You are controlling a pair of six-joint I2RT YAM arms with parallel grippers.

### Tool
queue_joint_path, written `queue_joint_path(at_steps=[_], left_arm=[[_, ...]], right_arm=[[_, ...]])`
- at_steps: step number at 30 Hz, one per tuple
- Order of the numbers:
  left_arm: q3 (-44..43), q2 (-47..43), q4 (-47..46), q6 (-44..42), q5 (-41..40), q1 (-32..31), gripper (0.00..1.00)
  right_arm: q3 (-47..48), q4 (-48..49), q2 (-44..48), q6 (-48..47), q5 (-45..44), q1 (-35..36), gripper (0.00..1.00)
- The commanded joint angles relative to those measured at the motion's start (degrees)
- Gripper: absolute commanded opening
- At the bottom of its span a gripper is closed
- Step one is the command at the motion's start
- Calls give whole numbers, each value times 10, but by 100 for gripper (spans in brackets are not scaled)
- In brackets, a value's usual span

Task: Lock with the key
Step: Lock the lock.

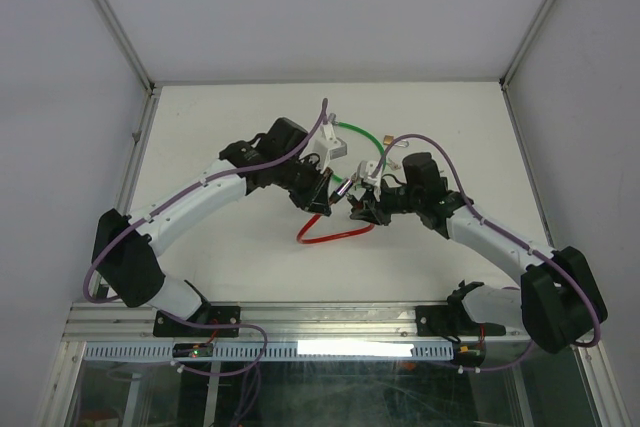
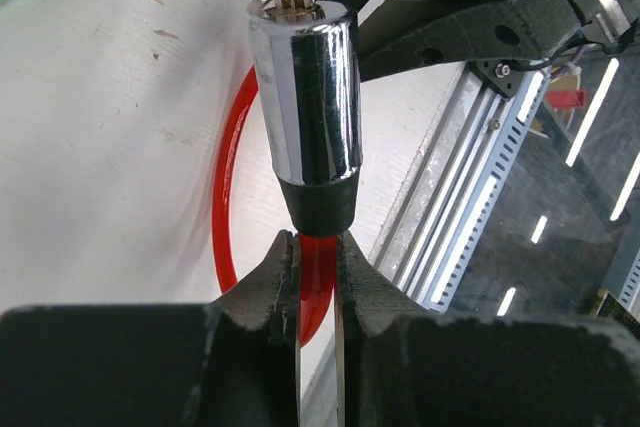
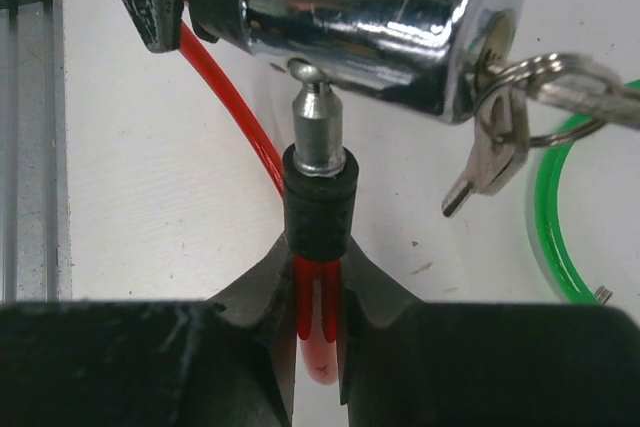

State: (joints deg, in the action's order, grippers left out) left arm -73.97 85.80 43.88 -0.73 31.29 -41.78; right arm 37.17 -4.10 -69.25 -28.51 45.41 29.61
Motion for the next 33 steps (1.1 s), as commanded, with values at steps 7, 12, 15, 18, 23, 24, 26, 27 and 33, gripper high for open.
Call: queue_joint_path(at_steps=[7, 12, 15, 18, 23, 24, 26, 27, 33], left_arm=[[-34, 10, 30, -15, -65, -37, 0], [-46, 13, 36, -16, -92, -48, 0], [-50, 15, 40, -17, -103, -55, 0], [-52, 23, 49, -18, -116, -61, 0], [-55, 40, 66, -12, -108, -62, 0], [-56, 41, 68, -12, -102, -62, 0], [-58, 42, 70, -11, -87, -61, 0], [-59, 42, 71, -11, -81, -61, 0], [-64, 44, 75, -12, -28, -47, 0]], right_arm=[[44, -48, -34, 5, -16, -1, 0], [54, -63, -49, 4, -28, -1, 0], [59, -68, -54, 5, -29, -1, 0], [58, -65, -52, 6, -24, -2, 0], [41, -37, -32, 4, -11, -2, 1], [36, -30, -26, 0, -10, -2, 2], [24, -12, -14, -4, -10, -2, 2], [17, -2, -6, -4, -10, -2, 2], [-9, 29, 21, -4, -10, -2, 2]])
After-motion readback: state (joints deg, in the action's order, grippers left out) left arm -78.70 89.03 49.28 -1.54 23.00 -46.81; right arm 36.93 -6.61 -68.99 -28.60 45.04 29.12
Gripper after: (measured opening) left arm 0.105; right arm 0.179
